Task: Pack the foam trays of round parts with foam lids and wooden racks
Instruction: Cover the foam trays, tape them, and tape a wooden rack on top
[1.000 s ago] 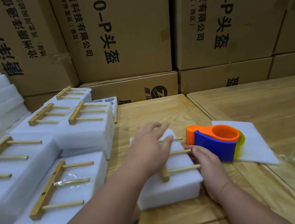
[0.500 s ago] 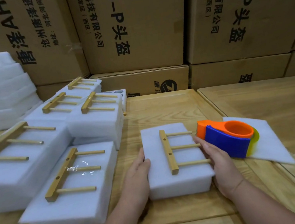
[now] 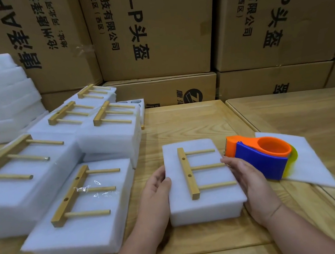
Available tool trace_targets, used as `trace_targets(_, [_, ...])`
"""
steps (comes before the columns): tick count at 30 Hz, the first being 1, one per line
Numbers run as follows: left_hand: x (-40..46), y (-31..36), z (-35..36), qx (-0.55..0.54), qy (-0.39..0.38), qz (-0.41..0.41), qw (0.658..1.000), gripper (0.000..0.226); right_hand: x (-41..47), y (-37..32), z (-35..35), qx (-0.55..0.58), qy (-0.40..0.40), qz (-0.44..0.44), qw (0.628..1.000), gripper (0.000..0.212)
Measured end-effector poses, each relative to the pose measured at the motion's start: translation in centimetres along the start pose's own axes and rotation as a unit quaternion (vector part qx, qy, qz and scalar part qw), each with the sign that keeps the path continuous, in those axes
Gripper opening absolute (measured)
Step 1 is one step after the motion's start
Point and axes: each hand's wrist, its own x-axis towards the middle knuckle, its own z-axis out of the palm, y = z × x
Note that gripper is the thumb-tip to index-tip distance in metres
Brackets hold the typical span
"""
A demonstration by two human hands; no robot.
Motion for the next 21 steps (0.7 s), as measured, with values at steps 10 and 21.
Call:
trace_targets(10, [-0.1,0.1,-0.2,-0.008,-0.019,0.013,1.0,0.032,-0.9,-1.1,0.6,-0.035,-0.009,-0.005,0.999,0.033])
trace_targets(21, [0.6,-0.4,-0.1,-0.029,-0.005,0.035,0.999,0.029,3.2,-7.5,-1.8,-0.485,0.165,-0.178,0.84,0.016])
